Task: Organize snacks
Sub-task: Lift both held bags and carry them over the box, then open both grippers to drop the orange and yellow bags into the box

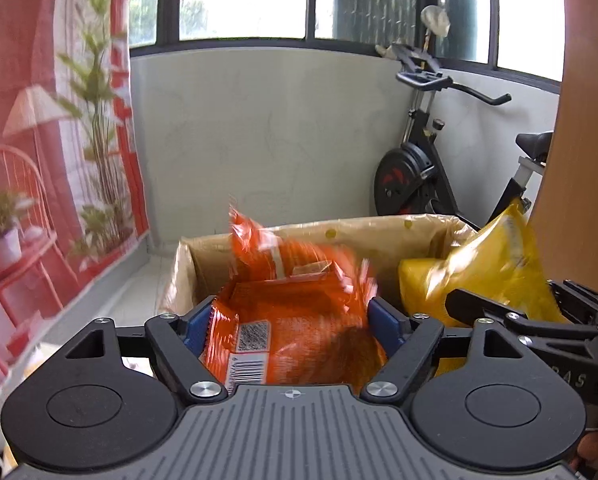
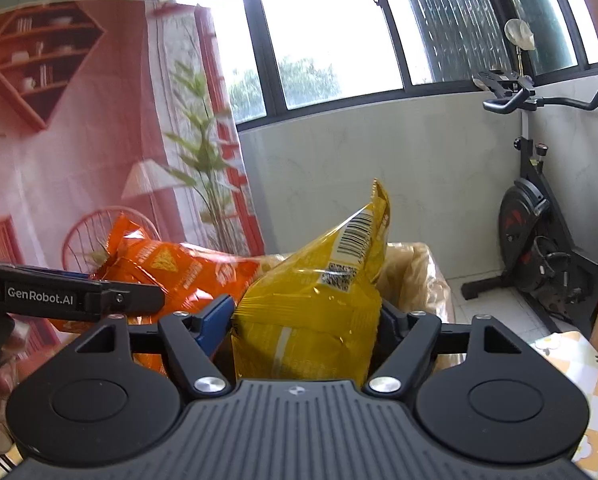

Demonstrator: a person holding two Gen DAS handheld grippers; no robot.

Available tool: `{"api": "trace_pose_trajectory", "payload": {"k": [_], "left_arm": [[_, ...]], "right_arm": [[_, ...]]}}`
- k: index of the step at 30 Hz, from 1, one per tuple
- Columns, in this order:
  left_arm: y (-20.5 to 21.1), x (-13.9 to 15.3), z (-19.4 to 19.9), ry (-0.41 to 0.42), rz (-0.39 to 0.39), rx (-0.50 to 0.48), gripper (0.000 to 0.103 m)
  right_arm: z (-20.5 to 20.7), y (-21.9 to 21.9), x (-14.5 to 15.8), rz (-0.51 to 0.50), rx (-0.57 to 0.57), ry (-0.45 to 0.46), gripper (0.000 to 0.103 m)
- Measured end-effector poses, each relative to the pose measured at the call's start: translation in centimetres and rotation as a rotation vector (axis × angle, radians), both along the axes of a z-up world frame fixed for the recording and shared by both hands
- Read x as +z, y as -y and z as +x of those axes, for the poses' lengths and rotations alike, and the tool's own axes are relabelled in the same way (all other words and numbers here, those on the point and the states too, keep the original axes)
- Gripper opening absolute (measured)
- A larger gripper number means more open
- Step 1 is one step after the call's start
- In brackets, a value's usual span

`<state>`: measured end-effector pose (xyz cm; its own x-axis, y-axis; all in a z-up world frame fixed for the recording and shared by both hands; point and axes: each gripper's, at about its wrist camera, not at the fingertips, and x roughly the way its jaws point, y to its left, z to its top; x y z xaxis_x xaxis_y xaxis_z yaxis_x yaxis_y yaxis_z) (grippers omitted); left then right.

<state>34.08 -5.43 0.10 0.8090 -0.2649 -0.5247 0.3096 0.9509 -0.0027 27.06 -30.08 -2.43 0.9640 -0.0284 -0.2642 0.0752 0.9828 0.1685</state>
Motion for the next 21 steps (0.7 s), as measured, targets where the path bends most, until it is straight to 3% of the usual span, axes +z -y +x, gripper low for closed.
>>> {"api": "trace_pose_trajectory", "payload": {"k": [4,21], "left_arm": [[-0.6,0.3,-0.4,0.011,0.003,0.027,0.083],[-3.0,3.8,-7.6,0.092,-0.015,0.011,0.083]], "right_arm": [[-0.5,-0.4,-0.2,-0.01,0.006,-0.001,0.089],[-5.9,-3.3,2.2,-0.049,0.015,0.022,0.089]]}}
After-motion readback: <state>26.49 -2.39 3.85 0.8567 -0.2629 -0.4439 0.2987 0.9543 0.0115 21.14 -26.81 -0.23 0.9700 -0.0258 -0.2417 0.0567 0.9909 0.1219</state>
